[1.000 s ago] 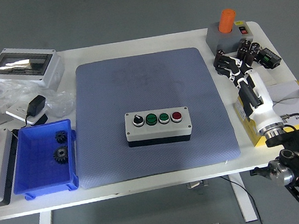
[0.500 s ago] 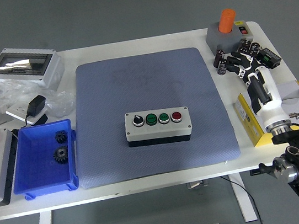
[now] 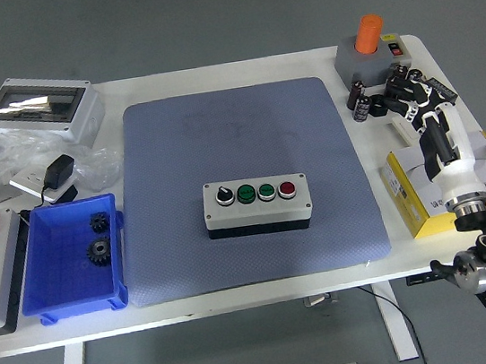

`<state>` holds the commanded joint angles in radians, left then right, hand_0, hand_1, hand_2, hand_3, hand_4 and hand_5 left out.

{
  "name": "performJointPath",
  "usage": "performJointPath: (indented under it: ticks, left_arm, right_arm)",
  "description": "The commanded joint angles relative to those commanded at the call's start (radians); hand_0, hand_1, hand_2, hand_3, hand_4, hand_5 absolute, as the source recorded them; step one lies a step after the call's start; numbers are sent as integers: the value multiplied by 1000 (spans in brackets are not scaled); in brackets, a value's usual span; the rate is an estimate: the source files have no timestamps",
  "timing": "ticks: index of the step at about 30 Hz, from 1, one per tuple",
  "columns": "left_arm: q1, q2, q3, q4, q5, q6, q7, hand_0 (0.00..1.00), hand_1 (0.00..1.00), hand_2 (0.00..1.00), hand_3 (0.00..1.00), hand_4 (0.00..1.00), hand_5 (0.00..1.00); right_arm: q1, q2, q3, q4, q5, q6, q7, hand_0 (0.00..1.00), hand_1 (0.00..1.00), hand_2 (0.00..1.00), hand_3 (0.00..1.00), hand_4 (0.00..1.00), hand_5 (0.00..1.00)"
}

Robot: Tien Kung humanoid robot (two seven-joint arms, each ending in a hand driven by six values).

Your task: Pick up the button,place it on the desk,press the button,press the button

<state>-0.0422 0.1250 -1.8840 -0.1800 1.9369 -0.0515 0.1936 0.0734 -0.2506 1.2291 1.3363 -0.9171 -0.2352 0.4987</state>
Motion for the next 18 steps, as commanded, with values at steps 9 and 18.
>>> performJointPath:
  ticks: [9,18]
  left_arm:
    - [-2,-8,-8,0,1,4,3,678,683,594,661,725,316]
    - [1,-13,-9,0,0,7,6,677,683,593,660,722,311]
  right_arm:
    - [-3,4,8,0,-4,2,0,702,668,713,702,889,741]
    - [-5,7,-1,-2,-7,5,-1,699,660,711,693,876,717]
